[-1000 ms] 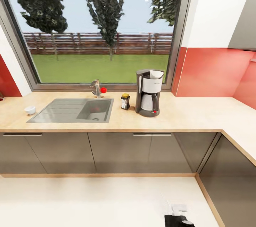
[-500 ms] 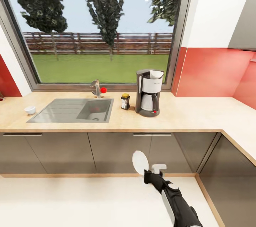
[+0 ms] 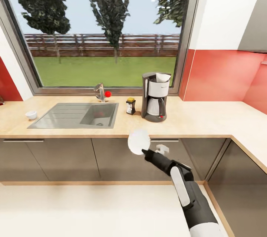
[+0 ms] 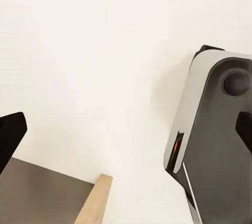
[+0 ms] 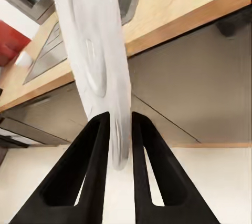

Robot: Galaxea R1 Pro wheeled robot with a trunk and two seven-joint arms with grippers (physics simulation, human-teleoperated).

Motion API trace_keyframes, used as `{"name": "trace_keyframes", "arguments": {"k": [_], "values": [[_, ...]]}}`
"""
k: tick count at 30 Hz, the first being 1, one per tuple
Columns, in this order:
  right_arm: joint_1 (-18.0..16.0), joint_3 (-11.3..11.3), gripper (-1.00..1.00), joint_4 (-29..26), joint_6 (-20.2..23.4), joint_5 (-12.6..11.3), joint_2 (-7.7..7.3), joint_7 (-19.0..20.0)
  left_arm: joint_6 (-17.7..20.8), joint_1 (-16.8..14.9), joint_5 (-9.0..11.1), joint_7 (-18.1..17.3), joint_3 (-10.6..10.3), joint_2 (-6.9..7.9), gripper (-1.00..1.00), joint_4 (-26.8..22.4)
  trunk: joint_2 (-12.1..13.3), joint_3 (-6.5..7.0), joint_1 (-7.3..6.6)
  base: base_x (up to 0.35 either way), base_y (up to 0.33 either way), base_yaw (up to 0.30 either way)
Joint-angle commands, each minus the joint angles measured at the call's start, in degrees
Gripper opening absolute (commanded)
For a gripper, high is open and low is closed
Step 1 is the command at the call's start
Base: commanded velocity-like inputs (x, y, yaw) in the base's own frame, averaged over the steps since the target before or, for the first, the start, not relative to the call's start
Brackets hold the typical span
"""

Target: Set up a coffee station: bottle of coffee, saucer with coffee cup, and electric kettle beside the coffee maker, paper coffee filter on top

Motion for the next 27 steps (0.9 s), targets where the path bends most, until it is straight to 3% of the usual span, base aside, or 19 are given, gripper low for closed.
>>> {"name": "trace_keyframes", "arguments": {"k": [1, 4, 7, 9, 13, 14, 16, 19, 23, 27], "values": [[-0.8, 0.0, -1.0, 0.0, 0.6, -1.7, 0.06, 0.2, 0.0, 0.0, 0.4, -0.2, 0.1, -0.04, 1.0, -0.1, -0.1, -0.12, 0.04, 0.0, 0.0, 0.0], [-2.3, 0.1, -1.0, 0.0, 1.0, -6.6, 0.06, -0.8, 0.0, 0.0, 0.4, -0.2, 0.1, -0.11, 1.0, -0.1, -0.1, -0.12, 0.04, 0.0, 0.0, 0.0], [-2.9, 0.1, -1.0, 0.0, 1.0, -12.3, 0.06, -5.8, 0.0, 0.0, 0.5, -0.2, 0.1, -0.23, 1.0, -0.1, -0.1, -0.12, 0.04, 0.0, 0.0, 0.0], [-3.0, 0.1, -1.0, 0.1, 1.0, -18.5, 0.06, -13.8, 0.0, 0.0, 0.5, -0.2, 0.1, -0.35, 1.0, -0.2, -0.1, -0.12, 0.04, 0.0, 0.0, 0.0], [-3.1, 1.0, -1.0, 0.1, 1.0, -32.7, 0.06, -34.4, 0.0, -0.1, 0.4, -0.2, 0.2, -0.53, 1.0, -0.2, -0.1, -0.12, 0.04, 0.0, 0.0, 0.0], [-3.1, 1.8, -1.0, 0.1, 0.9, -35.5, 0.06, -38.7, 0.0, -0.1, 0.4, -0.2, 0.2, -0.56, 1.0, -0.3, -0.1, -0.12, 0.04, 0.0, 0.0, 0.0], [-3.1, 3.1, -1.0, 0.0, 0.9, -38.9, 0.06, -43.1, 0.0, -0.1, 0.5, -0.2, 0.2, -0.62, 1.0, -0.3, -0.1, -0.12, 0.04, 0.0, 0.0, 0.0], [-3.1, 4.4, -1.0, 0.0, 0.8, -42.0, 0.06, -46.6, 0.0, -0.1, 0.5, -0.2, 0.2, -0.62, 1.0, -0.3, -0.1, -0.12, 0.04, 0.0, 0.0, 0.0], [-3.1, 4.9, -1.0, 0.0, 0.8, -43.0, 0.06, -47.7, 0.0, -0.1, 0.5, -0.2, 0.2, -0.62, 1.0, -0.2, -0.1, -0.12, 0.04, 0.085, 0.0, 0.0], [-3.1, 5.0, -1.0, -0.4, 0.8, -43.5, 0.06, -46.5, 0.0, -0.1, 0.5, -0.2, 0.2, -0.76, 1.0, -0.1, -0.1, -0.12, 0.04, 0.0, 0.0, 0.0]]}}
